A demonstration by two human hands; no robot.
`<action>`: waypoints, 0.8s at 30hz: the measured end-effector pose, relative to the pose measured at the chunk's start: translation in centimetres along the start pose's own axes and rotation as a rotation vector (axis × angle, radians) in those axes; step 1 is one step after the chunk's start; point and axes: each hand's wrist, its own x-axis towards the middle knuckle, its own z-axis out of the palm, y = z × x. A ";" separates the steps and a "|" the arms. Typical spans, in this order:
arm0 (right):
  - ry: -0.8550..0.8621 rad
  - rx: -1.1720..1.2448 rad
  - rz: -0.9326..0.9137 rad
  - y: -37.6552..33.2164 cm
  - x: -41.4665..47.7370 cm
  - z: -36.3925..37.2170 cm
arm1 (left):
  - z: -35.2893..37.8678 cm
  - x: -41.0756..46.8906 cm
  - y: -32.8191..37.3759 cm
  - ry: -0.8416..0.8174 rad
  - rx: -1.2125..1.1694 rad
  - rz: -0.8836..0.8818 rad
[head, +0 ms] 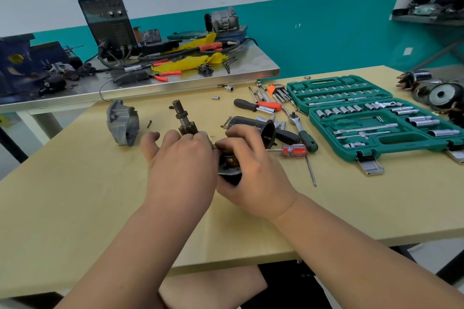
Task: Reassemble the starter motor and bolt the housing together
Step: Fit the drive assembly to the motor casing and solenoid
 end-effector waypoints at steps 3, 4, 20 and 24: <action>-0.016 0.069 0.045 0.2 0.0 -0.4 | -0.1 -0.9 0.0 0.045 -0.026 0.058; -0.032 0.099 0.059 0.3 0.0 -0.6 | 0.0 -1.0 -0.2 0.073 -0.037 0.106; -0.162 0.196 0.039 0.0 0.1 -1.1 | -4.6 7.0 0.4 -0.553 0.316 0.542; -0.176 0.232 0.071 0.5 0.1 -1.1 | -4.6 7.5 0.5 -0.616 0.272 0.535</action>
